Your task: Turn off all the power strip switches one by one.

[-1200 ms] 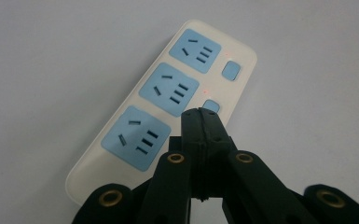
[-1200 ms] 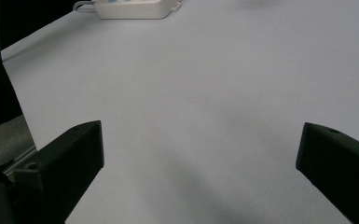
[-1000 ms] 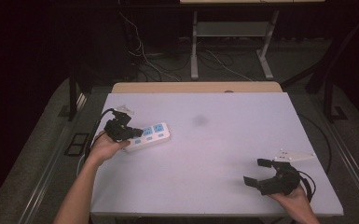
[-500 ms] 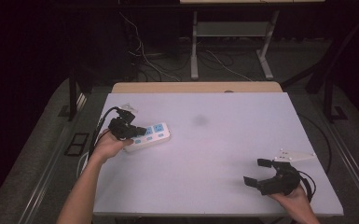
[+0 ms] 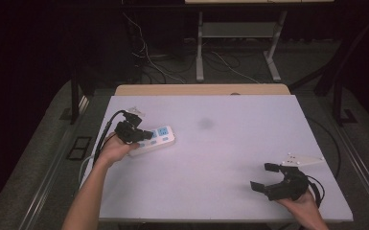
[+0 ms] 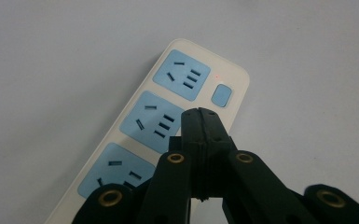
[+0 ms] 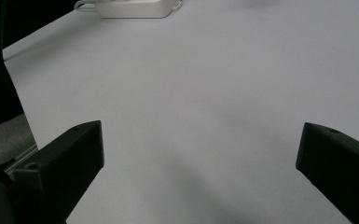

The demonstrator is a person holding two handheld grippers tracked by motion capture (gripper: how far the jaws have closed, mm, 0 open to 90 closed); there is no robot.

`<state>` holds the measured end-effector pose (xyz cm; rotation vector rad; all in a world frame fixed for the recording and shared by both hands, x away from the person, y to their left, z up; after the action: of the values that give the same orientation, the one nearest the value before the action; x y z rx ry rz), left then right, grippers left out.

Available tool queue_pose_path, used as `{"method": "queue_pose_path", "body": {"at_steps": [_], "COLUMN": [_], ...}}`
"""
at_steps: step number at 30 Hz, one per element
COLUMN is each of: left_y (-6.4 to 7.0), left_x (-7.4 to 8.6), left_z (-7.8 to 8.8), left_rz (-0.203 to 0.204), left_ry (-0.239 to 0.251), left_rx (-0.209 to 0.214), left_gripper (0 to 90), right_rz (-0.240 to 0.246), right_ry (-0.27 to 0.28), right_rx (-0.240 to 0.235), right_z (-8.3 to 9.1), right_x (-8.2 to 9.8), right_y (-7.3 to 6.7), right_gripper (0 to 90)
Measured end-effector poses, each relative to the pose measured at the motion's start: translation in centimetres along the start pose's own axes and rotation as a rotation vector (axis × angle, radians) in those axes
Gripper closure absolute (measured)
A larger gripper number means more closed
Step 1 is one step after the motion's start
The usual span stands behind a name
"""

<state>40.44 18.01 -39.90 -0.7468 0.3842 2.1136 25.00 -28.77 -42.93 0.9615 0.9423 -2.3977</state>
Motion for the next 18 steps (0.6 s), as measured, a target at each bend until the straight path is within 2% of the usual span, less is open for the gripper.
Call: {"method": "queue_pose_path", "body": {"at_steps": [18], "left_y": [0.1], "left_x": [0.1], "left_z": [-1.4], "left_rz": [-0.007], "left_ry": [-0.022], "left_rx": [0.014], "left_gripper": [89.2], "right_rz": [0.001], "right_ry": [-0.001], "right_rx": [-0.001], "right_z": [0.0], "right_x": [0.0], "right_y": [0.0], "right_gripper": [0.6]}}
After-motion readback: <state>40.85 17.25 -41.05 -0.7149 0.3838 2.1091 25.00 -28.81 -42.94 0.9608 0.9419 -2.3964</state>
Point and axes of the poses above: each handheld gripper's, and its own axes: z roughly backward along the jaws, x roughly out of its underside, y roughly to its right, the point moved 1 cm from there along -z, roughly forward along the jaws, and after that the axes turned 11 degrees about -z, right-handed, at the moved point
